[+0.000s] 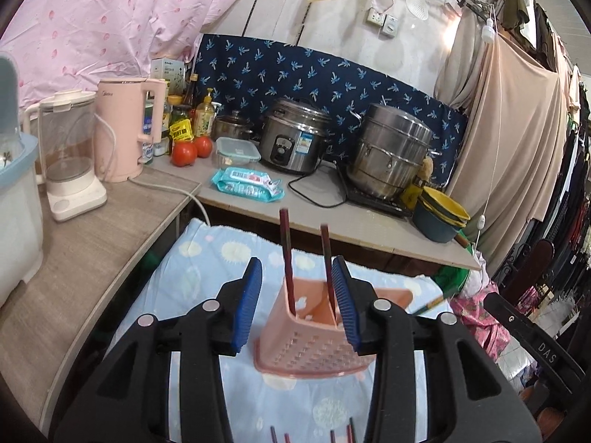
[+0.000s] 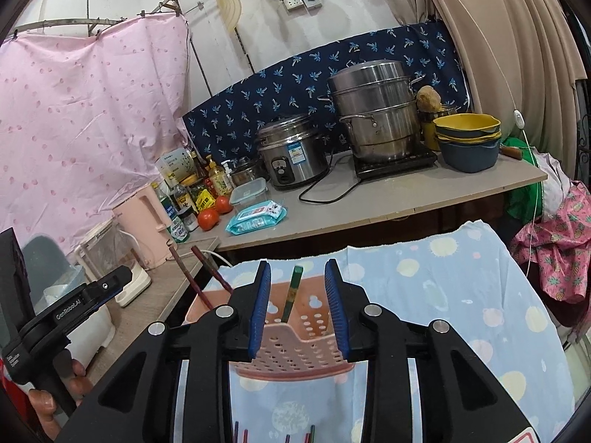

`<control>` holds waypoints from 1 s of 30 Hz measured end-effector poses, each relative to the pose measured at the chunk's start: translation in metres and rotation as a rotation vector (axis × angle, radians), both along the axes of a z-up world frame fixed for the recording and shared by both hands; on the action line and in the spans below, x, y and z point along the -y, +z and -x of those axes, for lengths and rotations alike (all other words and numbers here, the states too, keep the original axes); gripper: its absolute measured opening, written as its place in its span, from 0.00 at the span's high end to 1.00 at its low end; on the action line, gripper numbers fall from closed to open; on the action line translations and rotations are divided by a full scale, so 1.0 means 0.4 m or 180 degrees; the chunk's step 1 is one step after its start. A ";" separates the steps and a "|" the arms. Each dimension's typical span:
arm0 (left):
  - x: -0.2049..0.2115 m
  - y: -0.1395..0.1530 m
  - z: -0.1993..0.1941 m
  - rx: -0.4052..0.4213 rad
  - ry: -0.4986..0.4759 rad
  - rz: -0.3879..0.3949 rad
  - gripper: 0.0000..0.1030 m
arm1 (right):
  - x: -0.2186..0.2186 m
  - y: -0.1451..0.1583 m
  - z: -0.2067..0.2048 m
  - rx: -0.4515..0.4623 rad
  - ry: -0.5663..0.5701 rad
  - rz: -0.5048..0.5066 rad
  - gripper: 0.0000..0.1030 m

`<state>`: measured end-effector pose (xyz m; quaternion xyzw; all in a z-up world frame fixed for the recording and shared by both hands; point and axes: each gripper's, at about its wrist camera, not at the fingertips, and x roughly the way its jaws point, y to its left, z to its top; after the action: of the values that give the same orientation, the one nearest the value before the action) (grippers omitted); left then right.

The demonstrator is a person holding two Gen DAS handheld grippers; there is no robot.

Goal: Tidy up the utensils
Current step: 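Move both tools back down to the remaining utensils on the table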

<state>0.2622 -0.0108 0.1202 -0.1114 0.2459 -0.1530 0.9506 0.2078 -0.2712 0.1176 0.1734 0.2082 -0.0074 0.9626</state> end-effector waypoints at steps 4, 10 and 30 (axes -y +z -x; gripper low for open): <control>0.000 -0.043 0.059 -0.0100 -0.0044 -0.0156 0.63 | -0.018 -0.044 0.056 -0.0138 0.0055 0.0026 0.70; -0.005 -0.148 0.156 -0.0399 -0.0124 -0.0330 0.63 | -0.064 -0.132 0.156 -0.0423 0.0127 0.0201 0.70; -0.038 -0.425 0.429 -0.1205 -0.0171 -0.0547 0.63 | -0.205 -0.436 0.440 -0.1363 0.0422 0.0300 0.70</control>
<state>0.0906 0.0046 -0.0499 -0.0500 0.4352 -0.1331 0.8890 0.0320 -0.1891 -0.0570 0.1086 0.4180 0.0095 0.9019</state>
